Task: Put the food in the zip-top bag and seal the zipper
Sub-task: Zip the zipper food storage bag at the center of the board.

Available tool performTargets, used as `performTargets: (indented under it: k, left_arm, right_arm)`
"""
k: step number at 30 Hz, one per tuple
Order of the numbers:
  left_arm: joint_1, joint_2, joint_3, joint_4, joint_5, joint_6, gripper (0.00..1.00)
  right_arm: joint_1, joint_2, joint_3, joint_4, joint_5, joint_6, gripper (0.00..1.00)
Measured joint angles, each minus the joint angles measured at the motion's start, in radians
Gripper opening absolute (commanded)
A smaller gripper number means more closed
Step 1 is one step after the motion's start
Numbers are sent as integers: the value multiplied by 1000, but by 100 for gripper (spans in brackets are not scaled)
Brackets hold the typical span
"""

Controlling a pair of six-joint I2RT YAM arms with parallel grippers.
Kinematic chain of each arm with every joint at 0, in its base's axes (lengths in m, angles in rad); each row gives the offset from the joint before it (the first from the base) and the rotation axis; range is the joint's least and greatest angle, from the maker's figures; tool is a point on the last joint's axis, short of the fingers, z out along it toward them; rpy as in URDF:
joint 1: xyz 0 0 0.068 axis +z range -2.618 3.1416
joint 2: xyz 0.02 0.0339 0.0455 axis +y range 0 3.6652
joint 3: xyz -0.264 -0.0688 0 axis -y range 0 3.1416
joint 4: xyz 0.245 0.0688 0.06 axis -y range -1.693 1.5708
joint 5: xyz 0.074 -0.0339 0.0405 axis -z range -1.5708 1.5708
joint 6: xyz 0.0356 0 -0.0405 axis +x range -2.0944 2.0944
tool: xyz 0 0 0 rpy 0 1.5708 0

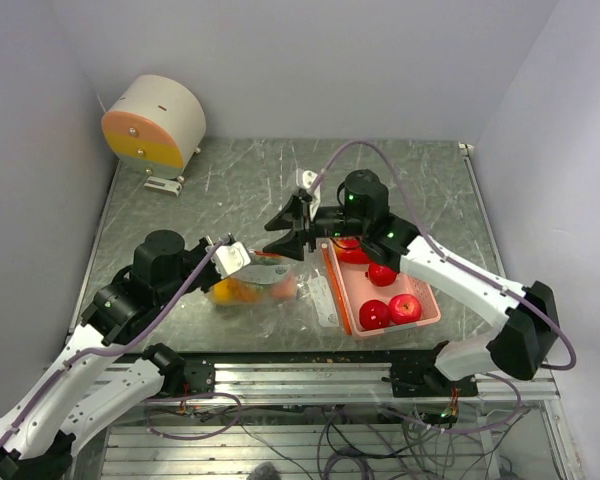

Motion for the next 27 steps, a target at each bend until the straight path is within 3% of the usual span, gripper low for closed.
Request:
performTargets:
  k: [12,15,19,27]
  left_arm:
    - [0,-8,-1,-2,5,-16,7]
    - [0,-8,-1,-5,5,-18,7]
    - [0,-12,-1,-10,5,-18,7]
    - [0,-13,-1,-10,5,-18,7]
  right_arm:
    - [76,130,74,14,-83,-4,50]
    - [88,143,81,5,-72,-8,46]
    - [95,149,81,-5,-46,-10,32]
    - [95,149,81,-33,13,-23,32]
